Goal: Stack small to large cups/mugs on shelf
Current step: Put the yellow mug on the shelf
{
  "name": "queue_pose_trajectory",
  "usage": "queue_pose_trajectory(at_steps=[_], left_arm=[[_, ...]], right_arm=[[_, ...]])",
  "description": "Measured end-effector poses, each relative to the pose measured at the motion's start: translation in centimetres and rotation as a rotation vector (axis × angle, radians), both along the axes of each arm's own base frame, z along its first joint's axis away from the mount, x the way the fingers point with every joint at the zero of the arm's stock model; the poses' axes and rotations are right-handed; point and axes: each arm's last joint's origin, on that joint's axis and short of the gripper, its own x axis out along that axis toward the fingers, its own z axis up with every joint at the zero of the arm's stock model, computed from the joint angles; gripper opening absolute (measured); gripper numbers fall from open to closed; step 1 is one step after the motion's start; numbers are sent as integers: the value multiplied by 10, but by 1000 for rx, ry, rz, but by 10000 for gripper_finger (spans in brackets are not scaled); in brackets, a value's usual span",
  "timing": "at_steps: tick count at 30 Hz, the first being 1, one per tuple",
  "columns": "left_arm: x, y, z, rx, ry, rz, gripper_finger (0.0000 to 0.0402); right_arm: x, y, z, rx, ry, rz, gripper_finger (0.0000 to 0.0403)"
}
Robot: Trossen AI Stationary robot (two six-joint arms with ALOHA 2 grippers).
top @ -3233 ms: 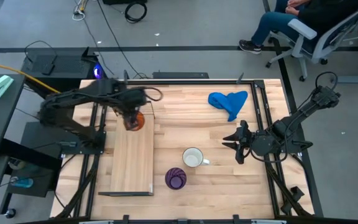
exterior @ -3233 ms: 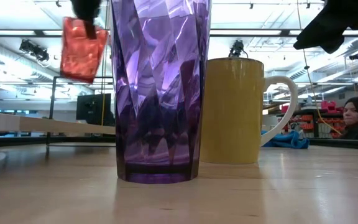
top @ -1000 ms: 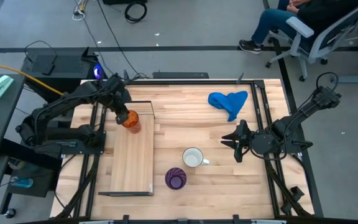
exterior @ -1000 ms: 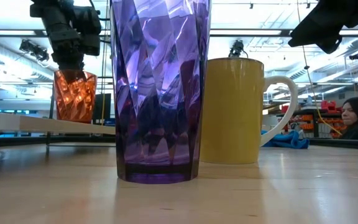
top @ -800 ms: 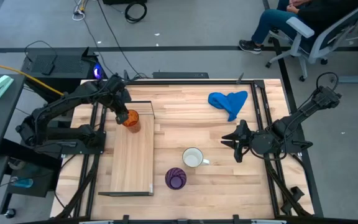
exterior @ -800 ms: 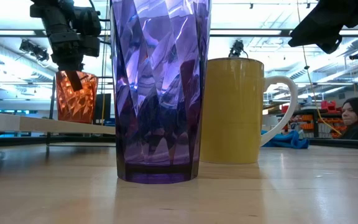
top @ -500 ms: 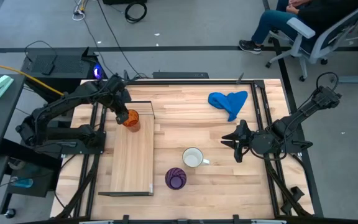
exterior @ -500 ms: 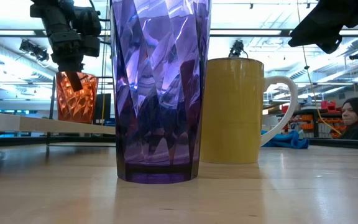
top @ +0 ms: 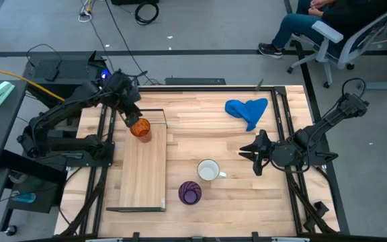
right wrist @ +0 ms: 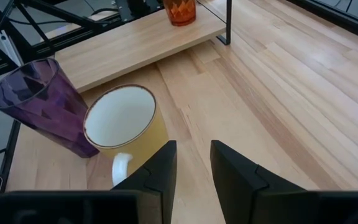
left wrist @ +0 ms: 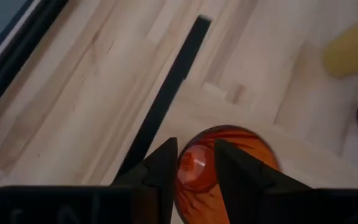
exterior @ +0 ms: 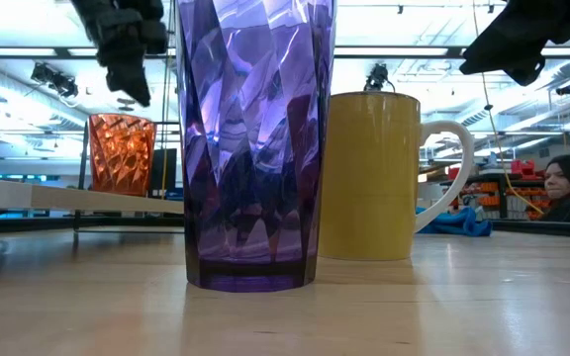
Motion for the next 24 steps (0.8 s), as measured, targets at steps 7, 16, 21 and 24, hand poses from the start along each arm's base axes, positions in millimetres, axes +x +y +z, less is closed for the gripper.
queue_pose_trajectory(at_steps=[7, 16, 21, 24], left_arm=[[13, -17, 35, 1, -145, -74, 121], [59, -55, 57, -62, -444, -312, 114], [97, -77, 49, -84, -489, -436, 112], [121, -82, 34, -100, -460, -458, 111]], right_arm=[[0, 0, 0, 8, 6, 13, 105], [0, 1, 0, 10, 9, 19, 105], [0, 1, -1, 12, 13, 21, 105], [0, 1, -1, 24, 15, 19, 105]])
